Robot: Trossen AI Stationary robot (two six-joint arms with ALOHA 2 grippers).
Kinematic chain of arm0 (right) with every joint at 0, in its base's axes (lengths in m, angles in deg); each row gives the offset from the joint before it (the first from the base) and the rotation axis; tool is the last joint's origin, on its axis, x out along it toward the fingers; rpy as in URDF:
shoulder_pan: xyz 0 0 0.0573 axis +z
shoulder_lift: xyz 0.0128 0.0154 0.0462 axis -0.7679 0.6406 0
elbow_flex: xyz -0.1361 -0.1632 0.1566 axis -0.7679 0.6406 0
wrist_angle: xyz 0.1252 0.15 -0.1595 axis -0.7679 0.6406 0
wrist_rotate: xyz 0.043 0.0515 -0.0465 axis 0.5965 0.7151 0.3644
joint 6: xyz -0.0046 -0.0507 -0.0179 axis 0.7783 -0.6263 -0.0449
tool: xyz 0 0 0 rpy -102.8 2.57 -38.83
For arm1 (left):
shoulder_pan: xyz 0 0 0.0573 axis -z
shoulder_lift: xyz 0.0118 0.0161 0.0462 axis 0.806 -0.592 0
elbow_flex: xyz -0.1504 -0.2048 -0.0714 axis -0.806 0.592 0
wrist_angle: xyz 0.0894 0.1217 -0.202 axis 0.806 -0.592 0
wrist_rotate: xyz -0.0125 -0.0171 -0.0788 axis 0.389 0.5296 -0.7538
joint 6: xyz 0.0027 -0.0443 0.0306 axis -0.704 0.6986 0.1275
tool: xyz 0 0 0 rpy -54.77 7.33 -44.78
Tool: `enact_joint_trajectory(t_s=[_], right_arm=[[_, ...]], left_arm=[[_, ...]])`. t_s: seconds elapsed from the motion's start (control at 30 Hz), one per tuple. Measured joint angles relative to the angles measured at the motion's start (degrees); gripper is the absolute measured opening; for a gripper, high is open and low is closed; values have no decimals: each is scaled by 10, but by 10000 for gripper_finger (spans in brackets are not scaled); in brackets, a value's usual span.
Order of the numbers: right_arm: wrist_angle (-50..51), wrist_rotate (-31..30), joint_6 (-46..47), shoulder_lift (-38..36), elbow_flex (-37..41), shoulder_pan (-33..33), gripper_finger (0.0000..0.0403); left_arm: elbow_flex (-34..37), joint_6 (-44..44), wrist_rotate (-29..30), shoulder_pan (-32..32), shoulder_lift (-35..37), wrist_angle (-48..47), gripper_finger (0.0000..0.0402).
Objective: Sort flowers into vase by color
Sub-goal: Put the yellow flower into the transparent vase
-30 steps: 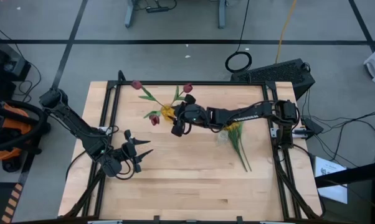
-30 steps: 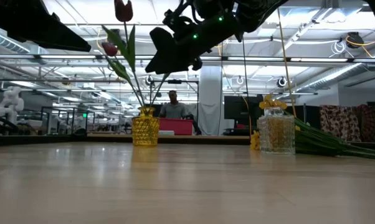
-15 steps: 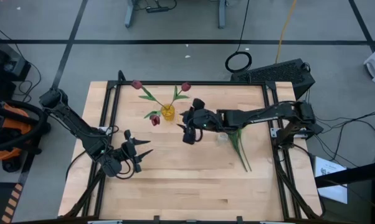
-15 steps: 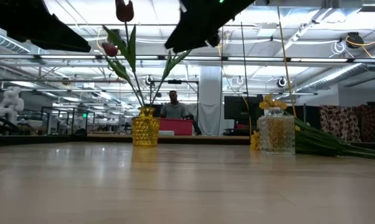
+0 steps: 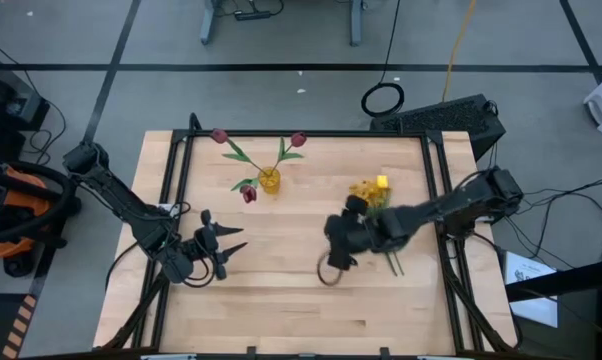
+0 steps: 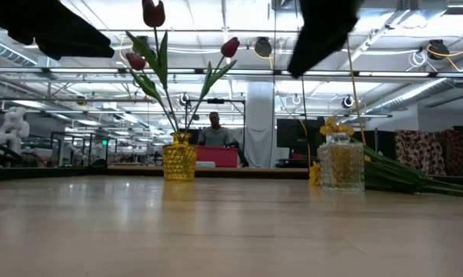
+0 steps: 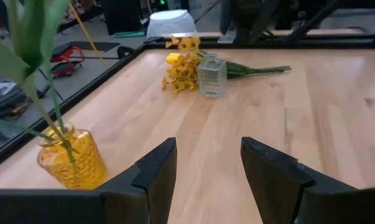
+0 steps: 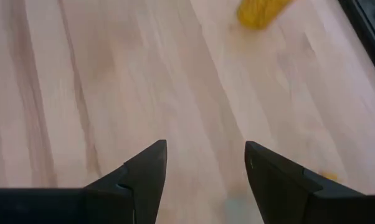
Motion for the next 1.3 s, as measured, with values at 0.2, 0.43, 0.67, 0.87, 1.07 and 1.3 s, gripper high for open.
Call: enact_joint_trajectory(t_s=[0.2, 0.43, 0.67, 0.87, 1.07, 1.3], right_arm=[[83, -88, 179, 0, 30, 92, 208], [203, -77, 388, 1, 84, 143, 203], [285, -68, 532, 1, 134, 142, 176], [199, -58, 546, 1, 201, 127, 189], [154, -56, 544, -2, 243, 119, 226], [127, -56, 549, -2, 276, 99, 239]], left_arm=[[0, 1, -2, -3, -9, 0, 187], [0, 2, -2, -24, -38, 24, 187], [0, 1, -2, -55, -75, 53, 187], [0, 1, -35, -80, -91, 73, 187], [0, 1, -65, -92, -91, 73, 187], [0, 1, -66, -93, -91, 72, 187]])
